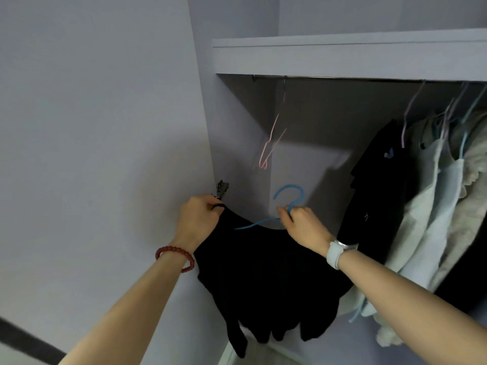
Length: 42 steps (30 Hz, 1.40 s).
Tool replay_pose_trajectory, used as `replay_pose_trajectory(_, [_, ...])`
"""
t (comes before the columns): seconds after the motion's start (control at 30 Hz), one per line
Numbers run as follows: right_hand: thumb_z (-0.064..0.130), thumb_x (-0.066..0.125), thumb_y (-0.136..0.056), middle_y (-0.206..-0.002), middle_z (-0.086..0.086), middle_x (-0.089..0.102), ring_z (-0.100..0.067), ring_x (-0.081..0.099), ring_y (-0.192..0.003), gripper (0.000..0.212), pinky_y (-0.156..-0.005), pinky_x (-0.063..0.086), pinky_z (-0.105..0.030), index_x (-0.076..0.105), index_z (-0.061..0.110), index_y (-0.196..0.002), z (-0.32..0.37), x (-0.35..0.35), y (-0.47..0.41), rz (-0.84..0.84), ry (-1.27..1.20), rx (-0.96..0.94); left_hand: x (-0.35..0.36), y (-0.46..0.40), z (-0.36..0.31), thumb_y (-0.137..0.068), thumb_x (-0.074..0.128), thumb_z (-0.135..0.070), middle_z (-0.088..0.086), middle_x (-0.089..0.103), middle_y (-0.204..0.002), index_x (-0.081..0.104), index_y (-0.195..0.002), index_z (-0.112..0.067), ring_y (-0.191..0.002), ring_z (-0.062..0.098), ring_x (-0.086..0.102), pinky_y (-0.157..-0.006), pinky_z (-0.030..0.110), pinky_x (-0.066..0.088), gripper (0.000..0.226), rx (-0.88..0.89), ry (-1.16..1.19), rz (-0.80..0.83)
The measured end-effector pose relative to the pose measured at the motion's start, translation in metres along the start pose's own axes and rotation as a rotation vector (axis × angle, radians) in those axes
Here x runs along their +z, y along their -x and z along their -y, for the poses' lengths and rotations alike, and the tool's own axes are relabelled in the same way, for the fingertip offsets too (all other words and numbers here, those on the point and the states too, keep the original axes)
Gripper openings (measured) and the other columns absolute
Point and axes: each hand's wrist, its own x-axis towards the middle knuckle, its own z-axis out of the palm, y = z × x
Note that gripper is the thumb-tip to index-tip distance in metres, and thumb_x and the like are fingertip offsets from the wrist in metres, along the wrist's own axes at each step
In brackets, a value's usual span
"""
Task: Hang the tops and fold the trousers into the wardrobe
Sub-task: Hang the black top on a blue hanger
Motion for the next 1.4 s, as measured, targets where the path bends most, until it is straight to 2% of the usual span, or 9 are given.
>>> replay_pose_trajectory(0.4, [0.02, 0.04, -0.098, -0.053, -0.006, 0.045, -0.019, 0.043, -0.055, 0.043, -0.057, 0.027, -0.029, 0.044, 0.008, -0.057, -0.02, -0.046, 0.003, 0.018, -0.2, 0.216, 0.016, -0.008, -0.013, -0.086, 0.065, -0.012, 0.013, 0.067, -0.108, 0.067, -0.104, -0.004, -0.093, 0.023, 0.061, -0.083, 0.024, 0.051, 0.02, -0.11, 0.172, 0.182])
replay_pose_trajectory(0.47, [0.02, 0.04, -0.098, -0.05, 0.002, 0.046, -0.014, 0.044, -0.054, 0.047, -0.06, 0.027, -0.026, 0.045, 0.014, -0.052, -0.023, -0.053, 0.001, -0.076, -0.225, 0.267, 0.02, -0.005, -0.012, -0.084, 0.068, -0.014, 0.011, 0.058, -0.12, 0.056, -0.122, -0.007, -0.102, 0.019, 0.056, -0.082, 0.017, 0.048, 0.04, -0.107, 0.276, 0.242])
replay_pose_trajectory(0.6, [0.02, 0.041, -0.098, -0.051, 0.0, 0.047, -0.016, 0.046, -0.057, 0.048, -0.066, 0.031, -0.026, 0.047, 0.017, -0.05, -0.035, -0.064, -0.004, -0.254, -0.348, 0.369, 0.037, 0.0, 0.007, -0.072, 0.079, -0.018, -0.002, 0.029, -0.142, 0.01, -0.148, -0.021, -0.133, 0.018, 0.031, -0.111, 0.042, 0.031, 0.103, -0.084, 0.479, 0.189])
replay_pose_trajectory(0.67, [0.019, 0.041, -0.098, -0.054, -0.003, 0.048, -0.02, 0.047, -0.062, 0.048, -0.067, 0.034, -0.03, 0.047, 0.016, -0.051, -0.04, -0.069, -0.006, -0.341, -0.447, 0.416, 0.052, 0.0, 0.014, -0.078, 0.073, -0.009, 0.003, 0.036, -0.14, 0.012, -0.147, -0.015, -0.131, 0.021, 0.037, -0.109, 0.04, 0.035, 0.093, -0.144, 0.533, 0.229])
replay_pose_trajectory(0.8, [0.019, 0.04, -0.099, -0.054, -0.004, 0.044, -0.014, 0.04, -0.054, 0.046, -0.06, 0.032, -0.032, 0.044, 0.014, -0.053, -0.047, -0.086, 0.001, -0.414, -0.485, 0.429, 0.06, -0.01, 0.008, -0.096, 0.046, -0.006, 0.008, 0.059, -0.091, 0.053, -0.101, -0.006, -0.1, 0.031, 0.057, -0.073, 0.025, 0.044, 0.009, -0.104, 0.402, 0.21])
replay_pose_trajectory(1.0, [0.015, 0.043, -0.097, -0.05, -0.006, 0.041, -0.023, 0.042, -0.053, 0.04, -0.061, 0.029, -0.03, 0.046, 0.001, -0.06, -0.072, -0.112, 0.024, -0.361, -0.19, 0.355, 0.009, -0.029, -0.019, -0.095, 0.04, -0.001, 0.007, 0.061, -0.096, 0.061, -0.103, -0.002, -0.087, 0.019, 0.055, -0.076, 0.026, 0.041, 0.023, 0.083, 0.442, -0.248])
replay_pose_trajectory(1.17, [0.015, 0.045, -0.096, -0.055, -0.02, 0.047, -0.026, 0.047, -0.055, 0.042, -0.056, 0.032, -0.027, 0.046, -0.009, -0.062, -0.07, -0.109, 0.028, -0.313, -0.146, 0.294, 0.006, -0.034, -0.026, -0.093, 0.048, -0.009, -0.003, 0.065, -0.087, 0.066, -0.093, -0.016, -0.087, 0.019, 0.06, -0.081, 0.03, 0.047, 0.019, 0.061, 0.407, -0.135])
replay_pose_trajectory(1.3, [0.017, 0.043, -0.098, -0.052, 0.0, 0.046, -0.012, 0.045, -0.056, 0.041, -0.055, 0.028, -0.024, 0.049, 0.006, -0.058, -0.052, -0.116, 0.018, -0.355, -0.179, 0.299, 0.025, -0.037, -0.019, -0.091, 0.044, 0.005, 0.015, 0.062, -0.115, 0.063, -0.112, -0.002, -0.11, 0.03, 0.057, -0.093, 0.035, 0.043, 0.03, 0.002, 0.294, 0.006])
replay_pose_trajectory(1.4, [0.021, 0.044, -0.098, -0.055, 0.006, 0.05, -0.01, 0.048, -0.058, 0.042, -0.06, 0.027, -0.022, 0.053, 0.008, -0.058, -0.042, -0.113, 0.017, -0.291, -0.16, 0.288, 0.035, -0.032, -0.021, -0.093, 0.048, -0.004, 0.018, 0.054, -0.125, 0.058, -0.122, -0.003, -0.116, 0.031, 0.052, -0.098, 0.03, 0.037, 0.031, 0.176, 0.179, 0.064])
